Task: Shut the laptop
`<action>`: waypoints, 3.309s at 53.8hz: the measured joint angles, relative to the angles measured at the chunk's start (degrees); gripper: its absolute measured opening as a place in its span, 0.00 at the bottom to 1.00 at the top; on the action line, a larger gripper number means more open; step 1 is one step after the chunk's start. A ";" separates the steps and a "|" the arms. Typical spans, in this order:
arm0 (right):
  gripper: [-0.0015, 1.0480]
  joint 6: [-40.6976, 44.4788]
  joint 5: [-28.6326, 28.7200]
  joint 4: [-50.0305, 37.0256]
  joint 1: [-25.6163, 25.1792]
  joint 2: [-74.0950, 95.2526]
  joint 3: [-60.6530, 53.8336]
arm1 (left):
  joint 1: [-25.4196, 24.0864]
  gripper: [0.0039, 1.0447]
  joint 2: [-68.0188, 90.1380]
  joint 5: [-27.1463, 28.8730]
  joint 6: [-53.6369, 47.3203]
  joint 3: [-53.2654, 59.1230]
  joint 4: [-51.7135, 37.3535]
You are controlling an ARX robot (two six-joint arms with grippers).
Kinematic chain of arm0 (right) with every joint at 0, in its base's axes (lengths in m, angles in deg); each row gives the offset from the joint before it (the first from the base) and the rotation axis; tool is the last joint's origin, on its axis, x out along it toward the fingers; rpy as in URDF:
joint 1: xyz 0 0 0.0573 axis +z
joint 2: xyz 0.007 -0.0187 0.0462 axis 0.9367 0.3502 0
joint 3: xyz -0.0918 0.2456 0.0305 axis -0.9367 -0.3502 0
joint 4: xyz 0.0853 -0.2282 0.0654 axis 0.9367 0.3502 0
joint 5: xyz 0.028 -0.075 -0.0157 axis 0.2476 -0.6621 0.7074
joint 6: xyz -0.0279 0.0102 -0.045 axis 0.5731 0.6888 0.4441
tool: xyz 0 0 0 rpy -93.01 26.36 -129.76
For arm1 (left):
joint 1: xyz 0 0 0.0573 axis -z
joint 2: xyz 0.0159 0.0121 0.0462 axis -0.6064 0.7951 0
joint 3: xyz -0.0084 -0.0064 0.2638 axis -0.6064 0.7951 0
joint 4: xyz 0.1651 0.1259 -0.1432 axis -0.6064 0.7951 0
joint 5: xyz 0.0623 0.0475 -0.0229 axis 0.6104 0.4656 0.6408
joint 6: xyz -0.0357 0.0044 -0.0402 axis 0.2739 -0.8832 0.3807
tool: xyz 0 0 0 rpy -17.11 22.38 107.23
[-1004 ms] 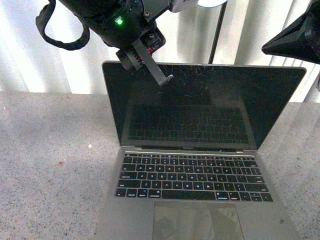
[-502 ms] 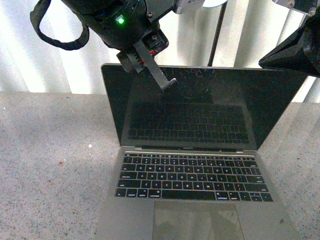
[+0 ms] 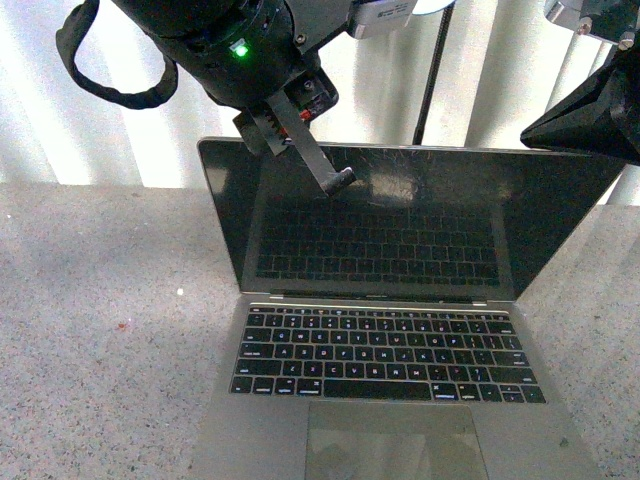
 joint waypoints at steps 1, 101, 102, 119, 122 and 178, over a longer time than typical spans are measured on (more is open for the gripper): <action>0.03 0.07 -0.02 0.02 0.00 0.00 -0.07 | 0.00 0.03 0.00 -0.17 0.00 0.11 0.17; 0.03 6.32 -2.38 4.33 3.89 0.00 -9.31 | 2.49 0.03 -3.85 -5.57 5.90 15.96 -3.34; 0.03 6.32 -2.40 4.17 3.89 0.00 -9.49 | 2.49 0.03 -3.85 -5.57 5.92 15.96 -3.39; 0.03 6.78 -2.99 3.54 4.35 0.20 -10.56 | 2.64 0.03 -3.76 -6.16 6.23 16.85 -4.07; 0.03 6.78 -2.99 3.52 4.46 0.33 -10.56 | 2.71 0.03 -3.74 -6.23 6.27 17.00 -4.07; 0.03 7.21 -2.99 1.03 5.55 3.67 -12.07 | 3.34 0.03 -0.81 -7.87 7.21 19.04 -6.67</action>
